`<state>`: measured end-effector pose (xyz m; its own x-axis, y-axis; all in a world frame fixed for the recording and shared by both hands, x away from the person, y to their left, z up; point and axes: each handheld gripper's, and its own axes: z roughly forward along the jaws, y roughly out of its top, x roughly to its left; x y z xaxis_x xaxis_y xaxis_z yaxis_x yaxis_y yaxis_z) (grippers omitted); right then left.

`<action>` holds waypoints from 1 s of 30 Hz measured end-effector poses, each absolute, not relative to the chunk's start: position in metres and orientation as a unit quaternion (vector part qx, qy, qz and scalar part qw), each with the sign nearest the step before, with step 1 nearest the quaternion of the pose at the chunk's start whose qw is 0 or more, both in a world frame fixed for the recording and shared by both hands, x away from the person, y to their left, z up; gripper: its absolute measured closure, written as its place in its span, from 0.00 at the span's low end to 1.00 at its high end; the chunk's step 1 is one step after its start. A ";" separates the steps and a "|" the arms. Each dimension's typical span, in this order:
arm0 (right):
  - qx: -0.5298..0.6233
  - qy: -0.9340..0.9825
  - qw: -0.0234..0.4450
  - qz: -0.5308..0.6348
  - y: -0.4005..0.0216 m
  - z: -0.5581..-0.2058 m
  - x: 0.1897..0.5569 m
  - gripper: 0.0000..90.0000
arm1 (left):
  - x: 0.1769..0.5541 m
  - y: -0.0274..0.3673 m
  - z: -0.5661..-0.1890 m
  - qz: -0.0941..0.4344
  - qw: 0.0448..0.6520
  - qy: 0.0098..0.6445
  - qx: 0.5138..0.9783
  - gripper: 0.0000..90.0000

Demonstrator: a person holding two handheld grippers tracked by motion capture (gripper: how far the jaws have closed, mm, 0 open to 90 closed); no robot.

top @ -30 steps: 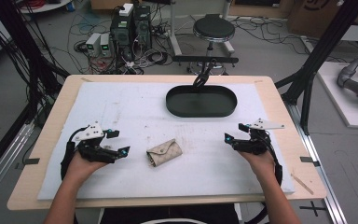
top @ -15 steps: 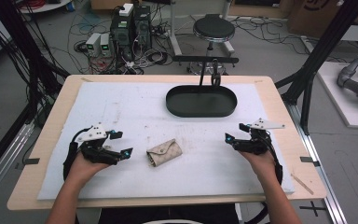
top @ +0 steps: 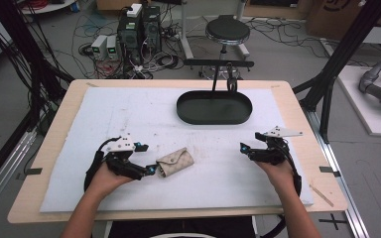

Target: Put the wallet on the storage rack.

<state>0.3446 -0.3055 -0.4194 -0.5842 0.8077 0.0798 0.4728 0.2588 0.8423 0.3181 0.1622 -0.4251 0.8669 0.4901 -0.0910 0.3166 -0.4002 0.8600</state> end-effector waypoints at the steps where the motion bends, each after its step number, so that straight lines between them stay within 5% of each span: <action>1: 0.415 0.770 0.189 0.445 -0.305 -0.419 0.345 0.23 | 0.318 0.158 -0.426 0.087 0.490 0.240 0.833 0.18; 30: 0.413 0.770 0.189 0.448 -0.307 -0.425 0.344 0.23 | 0.325 0.102 -0.453 0.104 0.391 0.236 0.883 0.19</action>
